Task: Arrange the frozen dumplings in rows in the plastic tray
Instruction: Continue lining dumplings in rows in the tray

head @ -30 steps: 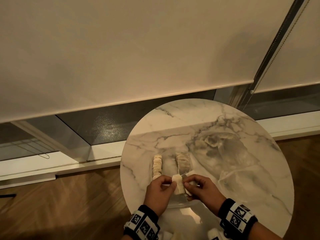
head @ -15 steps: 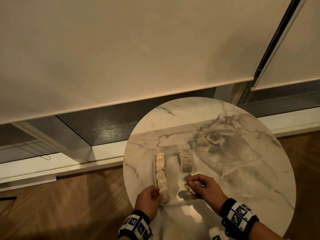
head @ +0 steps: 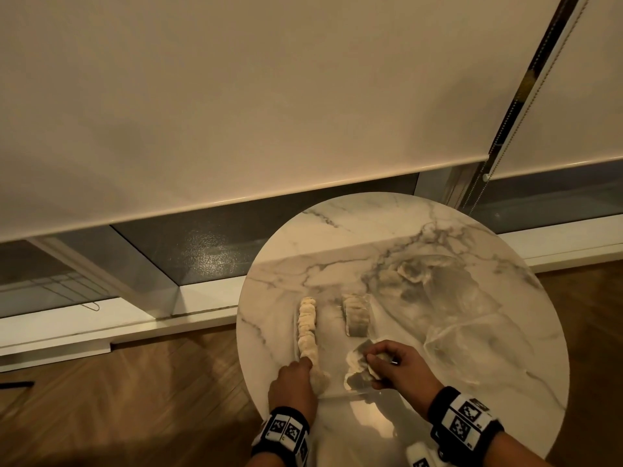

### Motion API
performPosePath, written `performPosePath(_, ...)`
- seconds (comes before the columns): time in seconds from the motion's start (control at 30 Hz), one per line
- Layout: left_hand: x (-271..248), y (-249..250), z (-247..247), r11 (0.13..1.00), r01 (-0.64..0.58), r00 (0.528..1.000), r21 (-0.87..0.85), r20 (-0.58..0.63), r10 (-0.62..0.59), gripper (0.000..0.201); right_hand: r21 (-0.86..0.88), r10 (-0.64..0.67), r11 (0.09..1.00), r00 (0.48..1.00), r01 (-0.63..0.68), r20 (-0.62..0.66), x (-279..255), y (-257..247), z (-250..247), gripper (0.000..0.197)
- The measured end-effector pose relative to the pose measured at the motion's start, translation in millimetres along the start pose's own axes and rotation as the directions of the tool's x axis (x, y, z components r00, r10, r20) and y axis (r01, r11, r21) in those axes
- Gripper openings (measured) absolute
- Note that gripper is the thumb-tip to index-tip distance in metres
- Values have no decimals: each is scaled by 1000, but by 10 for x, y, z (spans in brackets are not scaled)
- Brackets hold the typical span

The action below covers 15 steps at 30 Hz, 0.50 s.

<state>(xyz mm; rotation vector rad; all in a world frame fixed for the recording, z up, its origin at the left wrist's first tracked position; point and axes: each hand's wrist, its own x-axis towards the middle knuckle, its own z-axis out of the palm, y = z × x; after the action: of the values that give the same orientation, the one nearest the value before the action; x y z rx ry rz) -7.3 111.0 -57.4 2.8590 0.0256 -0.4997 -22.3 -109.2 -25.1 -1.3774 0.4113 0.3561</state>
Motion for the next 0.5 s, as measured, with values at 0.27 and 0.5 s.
performPosePath(0.27, -115, 204, 46, 979, -111, 992, 173, -40, 120, 40, -8, -10, 1000, 1000, 10, 21, -11, -48, -178, 6)
performPosePath(0.5, 5, 369, 33, 946, -190, 980, 263, 109, 167, 38, 7, -8, 1000, 999, 8, 42, 7, -53, -278, 5)
